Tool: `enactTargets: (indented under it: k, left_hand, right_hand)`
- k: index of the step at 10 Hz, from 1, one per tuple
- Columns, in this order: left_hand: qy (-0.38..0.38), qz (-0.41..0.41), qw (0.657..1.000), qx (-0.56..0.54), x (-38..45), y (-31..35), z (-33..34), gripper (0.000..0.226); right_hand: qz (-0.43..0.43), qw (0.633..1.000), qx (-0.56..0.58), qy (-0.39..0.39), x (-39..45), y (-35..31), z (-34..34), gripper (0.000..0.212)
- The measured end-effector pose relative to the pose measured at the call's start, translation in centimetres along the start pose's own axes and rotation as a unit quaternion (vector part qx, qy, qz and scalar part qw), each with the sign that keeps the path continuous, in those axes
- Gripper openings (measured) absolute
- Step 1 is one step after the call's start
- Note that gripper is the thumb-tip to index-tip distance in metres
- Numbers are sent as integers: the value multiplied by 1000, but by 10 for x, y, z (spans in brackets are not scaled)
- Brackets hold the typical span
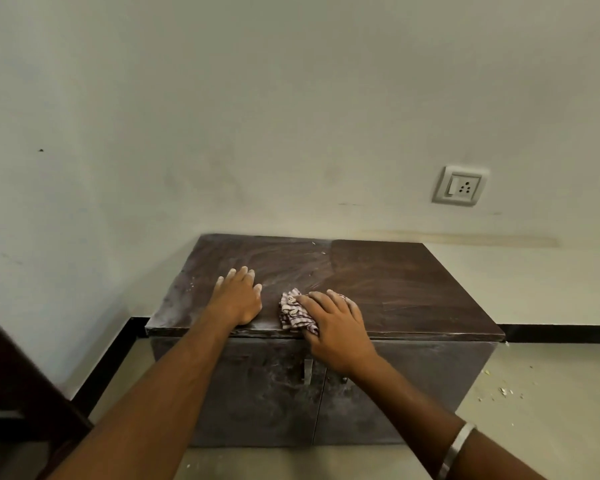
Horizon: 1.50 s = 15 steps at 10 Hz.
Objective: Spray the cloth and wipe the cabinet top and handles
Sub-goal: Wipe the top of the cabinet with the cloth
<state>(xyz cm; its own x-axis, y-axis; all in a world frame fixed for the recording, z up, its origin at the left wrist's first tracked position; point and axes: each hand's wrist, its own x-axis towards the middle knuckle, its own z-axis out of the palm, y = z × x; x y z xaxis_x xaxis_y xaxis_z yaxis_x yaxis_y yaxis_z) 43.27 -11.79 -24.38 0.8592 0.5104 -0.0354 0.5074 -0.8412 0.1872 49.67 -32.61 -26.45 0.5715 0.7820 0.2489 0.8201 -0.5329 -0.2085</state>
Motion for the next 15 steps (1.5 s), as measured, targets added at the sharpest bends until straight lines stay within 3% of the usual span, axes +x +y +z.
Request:
enactTargets:
  k: [2, 4, 7, 10, 13, 15]
  left_hand:
    - [6, 2, 1000, -12, 1, 3, 3, 56]
    - [11, 0, 1000, -16, 8, 5, 4, 56]
    - [7, -6, 1000, -4, 26, 9, 4, 56]
    - [4, 5, 1000, -8, 38, 16, 4, 56]
    - [-4, 7, 1000, -20, 52, 25, 4, 56]
    - [-6, 11, 1000, -25, 57, 28, 7, 57]
  right_hand:
    - [39, 999, -7, -15, 7, 45, -12, 57]
    - [76, 997, -13, -27, 59, 46, -4, 60]
    - [-12, 1000, 0, -2, 56, 40, 10, 58]
    - [65, 997, -11, -48, 103, 55, 0, 59]
    - [-17, 999, -2, -41, 92, 69, 5, 59]
    - [64, 996, -18, -56, 120, 84, 2, 58]
